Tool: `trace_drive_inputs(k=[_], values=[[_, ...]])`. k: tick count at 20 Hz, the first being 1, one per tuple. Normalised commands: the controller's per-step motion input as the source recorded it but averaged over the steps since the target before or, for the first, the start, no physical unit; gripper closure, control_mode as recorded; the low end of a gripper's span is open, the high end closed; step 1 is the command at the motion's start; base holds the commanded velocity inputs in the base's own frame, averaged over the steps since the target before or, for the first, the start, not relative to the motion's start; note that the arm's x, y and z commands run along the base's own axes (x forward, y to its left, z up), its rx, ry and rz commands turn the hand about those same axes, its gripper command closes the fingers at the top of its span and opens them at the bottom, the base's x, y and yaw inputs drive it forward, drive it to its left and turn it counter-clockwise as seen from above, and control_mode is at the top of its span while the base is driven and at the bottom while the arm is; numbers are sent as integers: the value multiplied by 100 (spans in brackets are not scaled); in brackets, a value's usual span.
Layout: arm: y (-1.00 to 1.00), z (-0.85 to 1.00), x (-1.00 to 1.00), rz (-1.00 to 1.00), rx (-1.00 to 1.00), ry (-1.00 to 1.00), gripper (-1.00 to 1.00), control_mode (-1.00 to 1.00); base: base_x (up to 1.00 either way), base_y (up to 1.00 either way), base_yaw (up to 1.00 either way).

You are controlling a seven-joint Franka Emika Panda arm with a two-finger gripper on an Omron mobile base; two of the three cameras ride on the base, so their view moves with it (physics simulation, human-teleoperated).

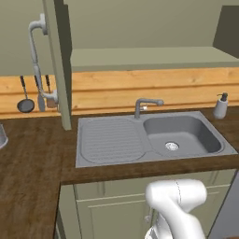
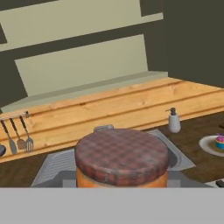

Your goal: From the different types of pastries on the counter, select a croissant and place it on the cutting board. Then retrieve a jar of jam from the cabinet and place it alongside the croissant on the cutting board.

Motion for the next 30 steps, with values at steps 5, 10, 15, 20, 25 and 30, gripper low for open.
trace_drive_inputs(k=[5,10,15,20,25,30], values=[[0,0,0,0,0,0,100,100,-25,-53,0],[0,0,0,0,0,0,100,100,-33,-86,0],[0,0,0,0,0,0,100,100,-33,-84,0],[0,0,0,0,0,0,100,100,1,-92,0],[0,0,0,0,0,0,100,100,31,-99,3],[0,0,0,0,0,0,100,100,23,-51,6]])
